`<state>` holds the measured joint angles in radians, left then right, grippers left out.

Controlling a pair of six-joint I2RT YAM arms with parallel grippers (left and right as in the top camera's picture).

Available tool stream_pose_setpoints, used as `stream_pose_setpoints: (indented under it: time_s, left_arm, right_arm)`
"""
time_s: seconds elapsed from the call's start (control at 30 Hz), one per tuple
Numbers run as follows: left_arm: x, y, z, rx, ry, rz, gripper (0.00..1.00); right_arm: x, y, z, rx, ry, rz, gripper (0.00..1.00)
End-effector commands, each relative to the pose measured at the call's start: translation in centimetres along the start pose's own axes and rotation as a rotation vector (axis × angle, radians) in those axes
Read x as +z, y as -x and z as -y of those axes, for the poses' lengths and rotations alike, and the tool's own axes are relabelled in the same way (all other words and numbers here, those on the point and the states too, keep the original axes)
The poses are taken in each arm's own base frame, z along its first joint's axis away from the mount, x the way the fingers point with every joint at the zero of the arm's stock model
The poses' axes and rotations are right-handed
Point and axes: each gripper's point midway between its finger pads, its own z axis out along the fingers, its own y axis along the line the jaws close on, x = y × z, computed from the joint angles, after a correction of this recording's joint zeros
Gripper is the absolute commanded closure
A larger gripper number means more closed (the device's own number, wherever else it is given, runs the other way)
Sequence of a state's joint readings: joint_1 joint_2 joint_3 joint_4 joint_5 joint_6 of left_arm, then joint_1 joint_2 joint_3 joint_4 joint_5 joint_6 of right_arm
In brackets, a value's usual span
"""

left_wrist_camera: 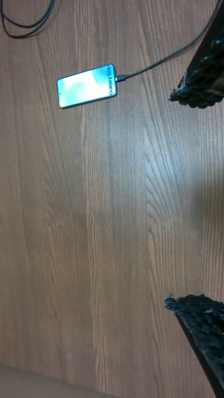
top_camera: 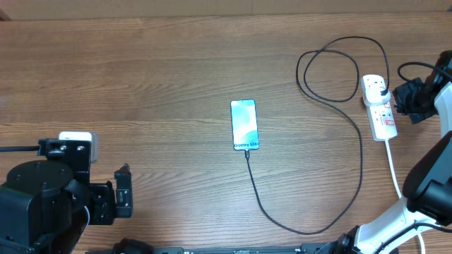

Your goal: Plug charger to phone and switch on socket

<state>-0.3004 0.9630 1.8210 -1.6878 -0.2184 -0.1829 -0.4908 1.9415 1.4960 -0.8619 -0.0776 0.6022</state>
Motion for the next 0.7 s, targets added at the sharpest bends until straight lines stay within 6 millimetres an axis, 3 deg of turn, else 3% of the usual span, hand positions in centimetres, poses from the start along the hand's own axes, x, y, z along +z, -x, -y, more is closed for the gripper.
stream_pose_setpoints:
  time_s: [0.0,0.37,0.67]
  left_arm:
    - [0.1,0.0,-0.3,0.01,0.016,-0.002,0.0]
    - [0.1,0.0,-0.3,0.01,0.016,-0.002,0.0]
    - [0.1,0.0,-0.3,0.01,0.016,-0.002,0.0]
  right_arm:
    - [0.0,0.7,-0.2,-0.004,0.005,0.023,0.96]
    - [2.7,0.5,0.3,0.006,-0.019,-0.007,0.96]
    - [3.0,0.6,-0.4,0.0,0.019,-0.011,0.96]
